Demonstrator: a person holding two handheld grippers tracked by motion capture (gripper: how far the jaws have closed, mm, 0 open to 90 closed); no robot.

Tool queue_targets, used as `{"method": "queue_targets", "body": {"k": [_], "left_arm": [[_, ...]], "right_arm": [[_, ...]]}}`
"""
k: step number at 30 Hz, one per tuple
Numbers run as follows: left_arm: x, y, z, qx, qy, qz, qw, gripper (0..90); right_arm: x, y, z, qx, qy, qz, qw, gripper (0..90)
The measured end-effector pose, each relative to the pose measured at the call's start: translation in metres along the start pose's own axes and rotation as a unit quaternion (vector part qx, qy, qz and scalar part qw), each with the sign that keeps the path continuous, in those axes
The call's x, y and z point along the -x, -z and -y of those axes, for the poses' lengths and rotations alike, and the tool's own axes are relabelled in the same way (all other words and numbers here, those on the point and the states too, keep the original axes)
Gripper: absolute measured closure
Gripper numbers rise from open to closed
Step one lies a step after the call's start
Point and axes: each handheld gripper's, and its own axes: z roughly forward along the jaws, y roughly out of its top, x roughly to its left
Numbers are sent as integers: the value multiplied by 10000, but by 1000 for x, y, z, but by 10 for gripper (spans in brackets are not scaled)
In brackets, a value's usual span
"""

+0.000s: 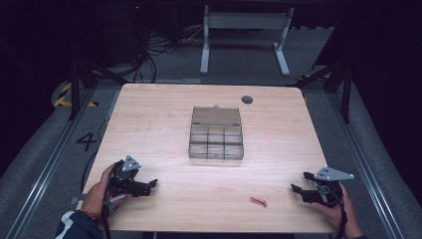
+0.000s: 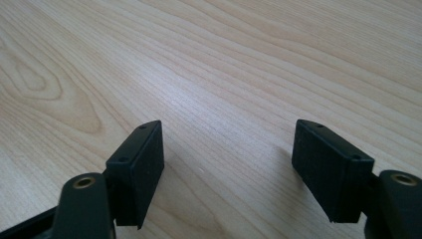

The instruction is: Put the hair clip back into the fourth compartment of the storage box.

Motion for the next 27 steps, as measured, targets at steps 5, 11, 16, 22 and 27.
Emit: {"method": "queue_targets", "body": {"k": [5, 11, 16, 22, 27], "left_arm": [[0, -1, -2, -7, -5, 1, 10000, 1], [0, 0, 0, 9, 8, -2, 10000, 1], [0, 0, 0, 3, 2, -2, 10000, 1], [0, 0, 0, -5, 9, -6, 10000, 1], [0, 0, 0, -7, 32, -9, 10000, 1]], "right_arm": [[0, 0, 0, 1, 1, 1, 10000, 290], [0, 0, 0, -7, -21, 13, 10000, 287], [1, 0, 0, -2, -44, 32, 10000, 286], [-2, 0, -1, -11, 86, 61, 9999, 299], [-7, 2, -4, -48, 135, -181, 9997, 349]]}}
